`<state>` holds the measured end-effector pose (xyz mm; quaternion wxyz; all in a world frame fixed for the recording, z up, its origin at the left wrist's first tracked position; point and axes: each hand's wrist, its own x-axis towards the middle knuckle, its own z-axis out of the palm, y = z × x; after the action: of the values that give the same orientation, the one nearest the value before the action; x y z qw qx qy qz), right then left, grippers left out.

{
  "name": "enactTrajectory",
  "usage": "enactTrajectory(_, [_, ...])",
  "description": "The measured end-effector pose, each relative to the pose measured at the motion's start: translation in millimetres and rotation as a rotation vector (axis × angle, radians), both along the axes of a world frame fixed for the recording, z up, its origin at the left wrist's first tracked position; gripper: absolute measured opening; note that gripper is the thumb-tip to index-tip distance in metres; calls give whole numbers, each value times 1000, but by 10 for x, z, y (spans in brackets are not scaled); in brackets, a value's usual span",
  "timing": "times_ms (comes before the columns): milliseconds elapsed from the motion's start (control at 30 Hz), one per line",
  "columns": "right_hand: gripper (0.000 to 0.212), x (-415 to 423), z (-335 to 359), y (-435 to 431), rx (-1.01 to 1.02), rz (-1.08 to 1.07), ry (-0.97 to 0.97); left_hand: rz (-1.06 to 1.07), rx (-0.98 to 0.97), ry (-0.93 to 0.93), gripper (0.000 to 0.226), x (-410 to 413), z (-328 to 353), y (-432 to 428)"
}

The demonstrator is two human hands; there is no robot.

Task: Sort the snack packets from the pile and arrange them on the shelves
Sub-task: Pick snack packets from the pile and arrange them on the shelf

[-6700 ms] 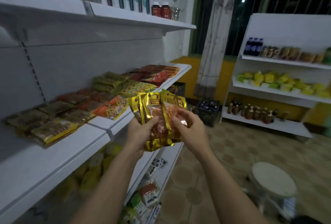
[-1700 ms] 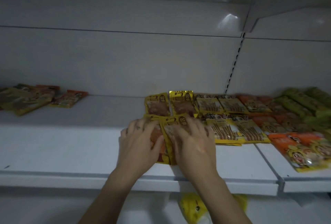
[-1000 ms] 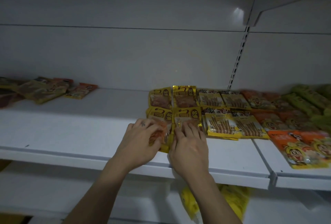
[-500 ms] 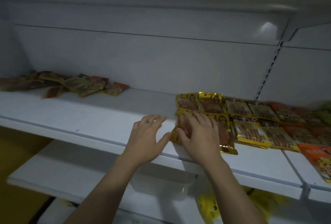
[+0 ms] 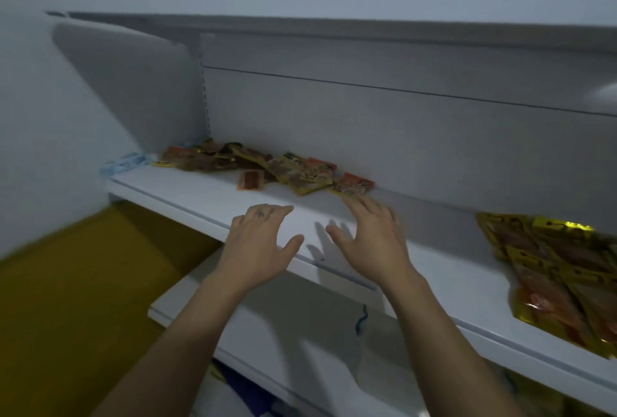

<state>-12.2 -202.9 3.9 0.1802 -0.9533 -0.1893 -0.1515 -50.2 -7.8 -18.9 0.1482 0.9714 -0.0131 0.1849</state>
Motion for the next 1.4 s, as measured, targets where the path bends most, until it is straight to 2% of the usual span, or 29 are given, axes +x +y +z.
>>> enactTrajectory(200, [64,151,19,773,-35,48,52,67,-16,-11,57,66,-29,700])
enactTrajectory(400, [61,533,26,1213,-124,57,96,121,-51,5,56,353,-46,1057])
enactTrajectory(500, [60,909,-10,1338,-180,38,192,120,-61,29,55,602,-78,1136])
enactTrajectory(667, [44,1560,-82,1510,-290,-10,178,133,1,84,51,1137,-124,1191])
enactTrajectory(767, [35,1836,-161,1614,-270,-37,174,116,76,79,41,1523,-120,1210])
enactTrajectory(833, [40,1933,-271,1660,-249,-33,163,80,105,48,38,1771,-140,1227])
enactTrajectory(933, [46,1982,-401,1673,-221,-42,133,23,165,21,44,2042,-185,1225])
enactTrajectory(1067, [45,2007,-461,1614,-227,-65,84,-40,185,-28,56,2361,-232,1235])
enactTrajectory(1200, [44,1989,-479,1573,-196,-133,70,-21,220,157,62,2636,-187,1177])
enactTrajectory(1400, [48,1983,-464,1615,-146,-248,157,-48,225,147,50,2802,-244,1133])
